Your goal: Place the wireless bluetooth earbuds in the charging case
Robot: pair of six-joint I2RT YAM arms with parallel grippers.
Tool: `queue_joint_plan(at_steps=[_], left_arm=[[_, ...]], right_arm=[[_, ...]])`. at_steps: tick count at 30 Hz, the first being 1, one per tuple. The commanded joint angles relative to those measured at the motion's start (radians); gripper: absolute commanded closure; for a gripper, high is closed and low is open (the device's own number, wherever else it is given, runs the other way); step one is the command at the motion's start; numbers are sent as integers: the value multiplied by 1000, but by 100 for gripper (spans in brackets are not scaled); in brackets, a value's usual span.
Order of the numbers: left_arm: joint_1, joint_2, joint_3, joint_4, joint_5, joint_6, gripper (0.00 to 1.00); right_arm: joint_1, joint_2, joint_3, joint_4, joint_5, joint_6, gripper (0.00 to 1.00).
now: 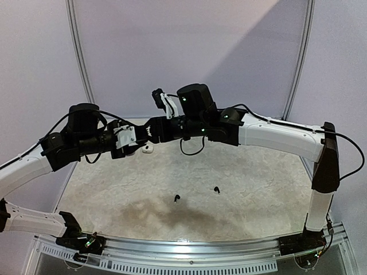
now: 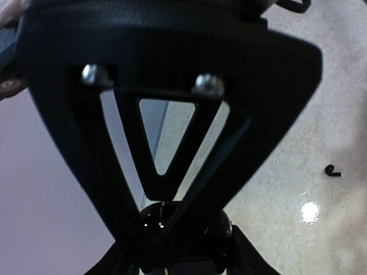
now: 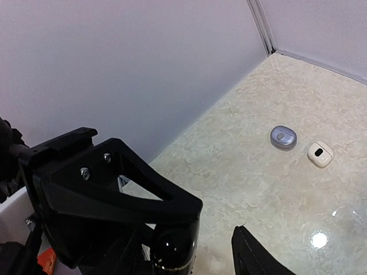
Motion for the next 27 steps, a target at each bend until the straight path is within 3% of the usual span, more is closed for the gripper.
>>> queue_joint_plan(at_steps=[1, 4, 9, 16, 17, 18, 19, 20, 21, 22, 27], left_arm=[[-39, -16, -12, 79, 8, -9, 100], [-53, -21, -14, 93, -35, -10, 100], [-62, -33, -30, 93, -48, -15, 100], [-65, -36, -34, 102, -75, -55, 100], [-65, -36, -35, 103, -84, -74, 89], [-64, -36, -34, 99, -89, -101, 70], [-64, -38, -29, 85, -92, -136, 40], [-63, -40, -26, 73, -96, -194, 19], [-62, -43, -21, 54, -92, -244, 6], [-59, -49, -13, 25, -71, -289, 2], [-43, -116, -8, -92, 104, -470, 1]], right_arm=[[8, 48, 62, -16, 18, 32, 47], [17, 80, 97, -70, 18, 34, 53], [20, 90, 104, -98, 31, 44, 79], [20, 73, 96, -142, 63, 30, 100], [18, 68, 93, -149, 66, 23, 100], [16, 59, 86, -150, 68, 8, 100], [14, 52, 77, -147, 63, -6, 100], [10, 34, 65, -137, 54, -18, 100], [4, 21, 52, -128, 47, -40, 100], [-2, 1, 40, -122, 40, -56, 100], [-20, -99, -14, -115, -1, -177, 100]])
